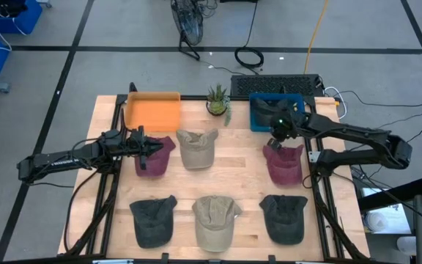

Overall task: Pick & Place hat
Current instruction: Put the top brown cap into the orange bin

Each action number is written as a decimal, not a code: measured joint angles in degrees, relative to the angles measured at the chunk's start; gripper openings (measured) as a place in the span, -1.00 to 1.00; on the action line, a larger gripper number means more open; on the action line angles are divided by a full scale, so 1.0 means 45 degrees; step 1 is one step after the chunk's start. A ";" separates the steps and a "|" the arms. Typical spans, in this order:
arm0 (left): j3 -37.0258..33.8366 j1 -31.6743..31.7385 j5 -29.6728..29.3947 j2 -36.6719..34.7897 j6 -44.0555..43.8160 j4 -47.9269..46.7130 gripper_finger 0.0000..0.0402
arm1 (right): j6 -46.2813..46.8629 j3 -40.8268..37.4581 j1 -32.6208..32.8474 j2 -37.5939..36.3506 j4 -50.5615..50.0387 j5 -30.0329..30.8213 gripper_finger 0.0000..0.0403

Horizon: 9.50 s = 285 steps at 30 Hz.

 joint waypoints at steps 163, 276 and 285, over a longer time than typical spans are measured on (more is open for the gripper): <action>0.8412 -0.1003 -0.0697 1.4775 0.2664 -0.0245 -0.05 | -0.1039 -0.3507 0.5998 0.0679 1.1176 -0.0062 -0.61; 1.3566 0.7213 -0.2251 1.4179 1.2574 -1.2802 -0.96 | -0.2340 -0.4449 0.5989 0.0669 1.1560 -0.0086 -0.62; 1.1680 0.7674 -0.2293 1.4149 1.2995 -1.0934 -0.96 | -0.2365 -0.4454 0.5992 0.0669 1.1818 -0.0077 -0.62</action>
